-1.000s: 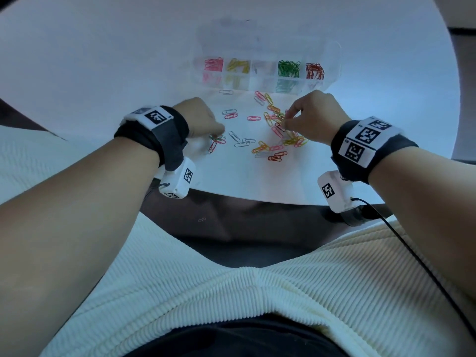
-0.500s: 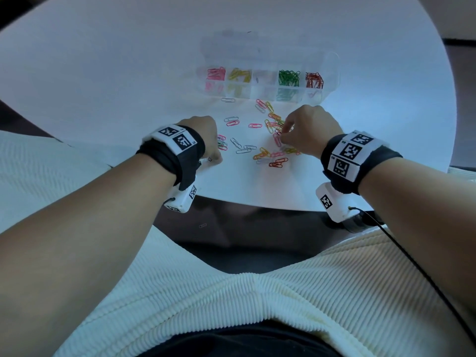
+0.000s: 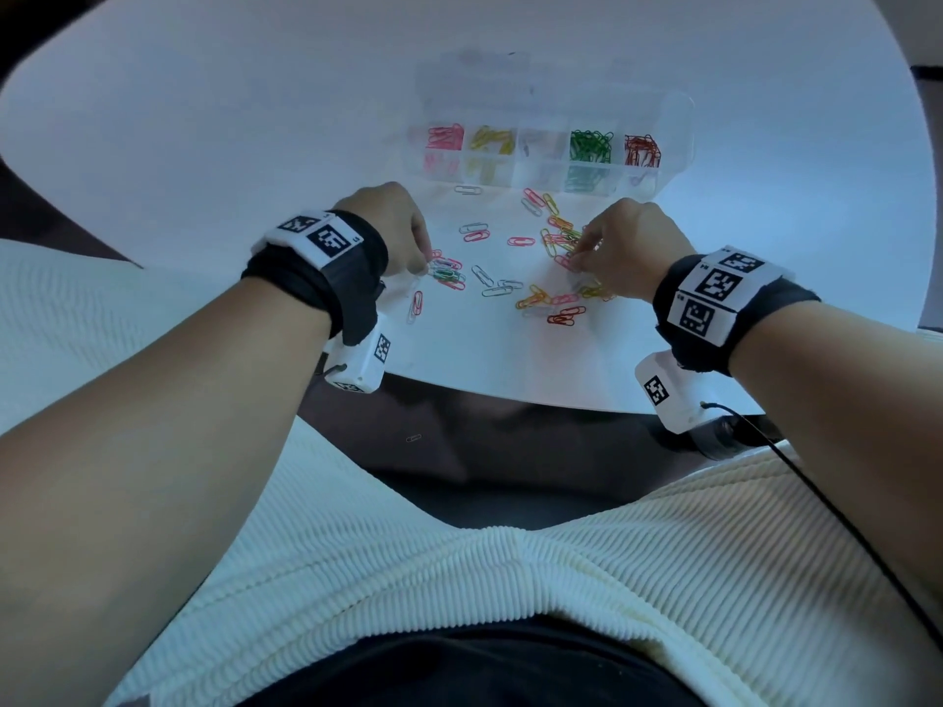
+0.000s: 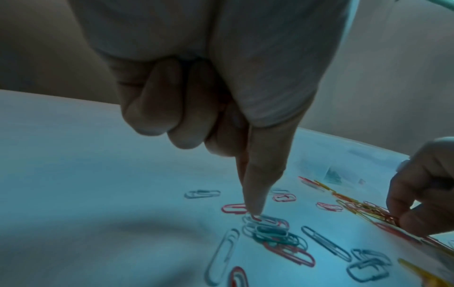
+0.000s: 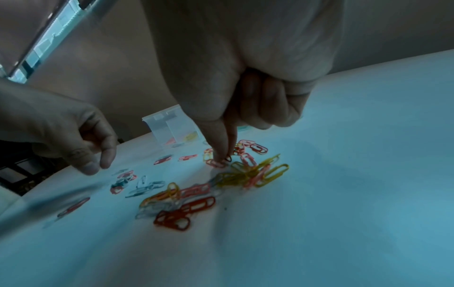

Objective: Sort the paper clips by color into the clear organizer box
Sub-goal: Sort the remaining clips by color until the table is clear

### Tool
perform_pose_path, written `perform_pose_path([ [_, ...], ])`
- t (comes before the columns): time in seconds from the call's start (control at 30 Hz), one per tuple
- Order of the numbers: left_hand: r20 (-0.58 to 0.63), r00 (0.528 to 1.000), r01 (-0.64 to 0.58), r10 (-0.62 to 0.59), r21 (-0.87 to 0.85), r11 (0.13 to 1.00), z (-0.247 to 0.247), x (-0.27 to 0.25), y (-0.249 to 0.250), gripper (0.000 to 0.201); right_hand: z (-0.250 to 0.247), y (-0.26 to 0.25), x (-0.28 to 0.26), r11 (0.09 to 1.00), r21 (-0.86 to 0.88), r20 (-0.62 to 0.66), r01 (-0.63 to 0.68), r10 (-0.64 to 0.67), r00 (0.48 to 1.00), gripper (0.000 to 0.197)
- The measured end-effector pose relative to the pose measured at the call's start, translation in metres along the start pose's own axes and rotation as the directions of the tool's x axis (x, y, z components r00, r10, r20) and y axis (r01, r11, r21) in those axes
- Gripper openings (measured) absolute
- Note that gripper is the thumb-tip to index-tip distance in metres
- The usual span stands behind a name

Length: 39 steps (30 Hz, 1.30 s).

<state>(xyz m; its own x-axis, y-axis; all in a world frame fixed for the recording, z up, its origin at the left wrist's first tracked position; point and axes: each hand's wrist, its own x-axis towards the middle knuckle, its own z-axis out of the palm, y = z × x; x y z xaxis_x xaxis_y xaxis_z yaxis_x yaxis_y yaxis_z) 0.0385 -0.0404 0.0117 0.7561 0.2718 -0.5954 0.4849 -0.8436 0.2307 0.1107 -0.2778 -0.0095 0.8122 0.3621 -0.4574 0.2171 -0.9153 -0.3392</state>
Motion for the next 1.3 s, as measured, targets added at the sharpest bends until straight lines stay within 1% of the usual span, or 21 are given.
perform_pose_path([
  [0.07,0.012,1.0,0.02,-0.02,0.014,1.0,0.0,-0.002,-0.004,0.009,-0.005,-0.001,0.001,0.999,0.036,-0.007,0.004,-0.004,1.0,0.013],
  [0.17,0.047,0.997,0.066,-0.067,0.036,0.997,0.01,-0.009,-0.003,0.033,-0.013,-0.01,-0.003,0.994,0.105,0.043,0.007,-0.012,0.999,0.025],
  [0.23,0.038,0.996,0.082,-0.084,0.065,0.995,0.019,-0.015,-0.001,0.041,-0.019,-0.019,-0.007,0.991,0.135,0.094,0.001,-0.013,0.995,0.031],
  [0.33,0.007,0.995,0.102,-0.104,0.105,0.989,0.028,-0.021,0.002,0.031,-0.027,-0.028,-0.016,0.988,0.152,0.132,0.003,-0.024,0.991,0.028],
  [0.43,0.001,0.992,0.125,-0.126,0.112,0.986,0.028,-0.025,0.004,0.019,-0.031,-0.029,-0.024,0.974,0.228,0.161,0.008,-0.046,0.986,0.027],
  [0.53,-0.002,0.993,0.119,-0.119,0.091,0.989,0.031,-0.024,0.003,0.017,-0.033,-0.027,-0.029,0.928,0.367,0.188,-0.065,-0.005,0.982,0.029],
  [0.6,-0.007,0.994,0.106,-0.106,0.077,0.991,0.033,-0.023,0.002,0.017,-0.034,-0.027,-0.031,0.907,0.413,0.203,-0.085,-0.001,0.979,0.032],
  [0.77,-0.024,0.995,0.092,-0.093,-0.044,0.995,0.034,-0.024,-0.004,0.01,-0.035,-0.03,-0.032,0.893,0.441,0.22,-0.092,-0.008,0.975,0.034],
  [0.9,-0.077,0.992,0.088,-0.099,-0.136,0.987,0.024,-0.025,-0.013,0.008,-0.034,-0.03,-0.031,0.881,0.463,0.223,-0.094,-0.013,0.975,0.036],
  [0.93,-0.081,0.992,0.086,-0.097,-0.132,0.988,0.021,-0.026,-0.014,0.006,-0.033,-0.03,-0.031,0.869,0.483,0.227,-0.102,-0.012,0.974,0.036],
  [1.0,-0.06,0.995,0.08,-0.086,-0.092,0.993,0.019,-0.026,-0.013,0.002,-0.033,-0.029,-0.03,0.818,0.561,0.249,-0.129,-0.018,0.968,0.036],
  [1.1,-0.043,0.994,0.097,-0.096,0.023,0.995,0.027,-0.025,-0.012,0.01,-0.032,-0.028,-0.031,0.736,0.658,0.266,-0.161,-0.027,0.964,0.037],
  [1.2,-0.075,0.992,0.113,-0.105,0.11,0.988,0.035,-0.025,-0.011,0.014,-0.032,-0.028,-0.032,0.71,0.681,0.272,-0.18,-0.016,0.962,0.031],
  [1.3,-0.111,0.989,0.113,-0.098,0.137,0.984,0.039,-0.025,-0.01,0.011,-0.031,-0.029,-0.032,0.706,0.684,0.275,-0.182,-0.019,0.961,0.029],
])
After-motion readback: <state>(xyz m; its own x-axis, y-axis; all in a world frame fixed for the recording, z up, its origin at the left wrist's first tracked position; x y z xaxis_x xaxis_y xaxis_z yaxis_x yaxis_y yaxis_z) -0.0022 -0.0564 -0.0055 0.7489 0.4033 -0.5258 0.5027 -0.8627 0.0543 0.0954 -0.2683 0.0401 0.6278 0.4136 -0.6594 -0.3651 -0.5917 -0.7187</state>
